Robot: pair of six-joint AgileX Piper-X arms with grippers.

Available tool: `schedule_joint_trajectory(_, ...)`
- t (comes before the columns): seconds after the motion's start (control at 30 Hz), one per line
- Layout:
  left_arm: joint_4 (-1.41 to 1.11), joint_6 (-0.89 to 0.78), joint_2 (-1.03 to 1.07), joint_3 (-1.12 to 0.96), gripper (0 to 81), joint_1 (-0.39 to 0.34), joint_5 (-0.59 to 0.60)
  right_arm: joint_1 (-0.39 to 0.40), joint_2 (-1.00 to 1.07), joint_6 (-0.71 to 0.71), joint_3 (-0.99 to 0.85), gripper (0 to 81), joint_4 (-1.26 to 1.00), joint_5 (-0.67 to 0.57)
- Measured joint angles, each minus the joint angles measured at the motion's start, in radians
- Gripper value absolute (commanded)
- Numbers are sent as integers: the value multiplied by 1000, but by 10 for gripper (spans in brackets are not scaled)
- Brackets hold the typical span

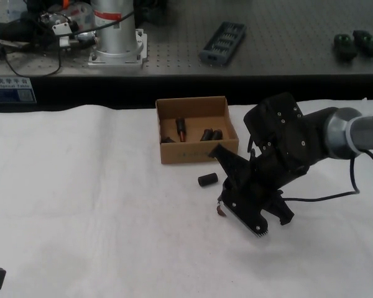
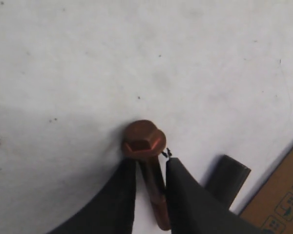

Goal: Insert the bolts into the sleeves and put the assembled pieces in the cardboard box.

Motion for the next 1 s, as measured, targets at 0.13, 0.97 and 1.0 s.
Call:
schedule_joint_trajectory(0.13, -4, 0, 0, 0, 407, 0, 0, 0, 0, -1, -2, 101, 5, 0)
schedule_joint_trajectory(0.97, -23, -38, 0, 0, 407, 0, 0, 85, -65, 396, 2, 29, 66, 154)
schedule_joint_trajectory(1.0, -23, -57, 0, 0, 407, 0, 0, 92, -83, 472, 2, 29, 69, 154)
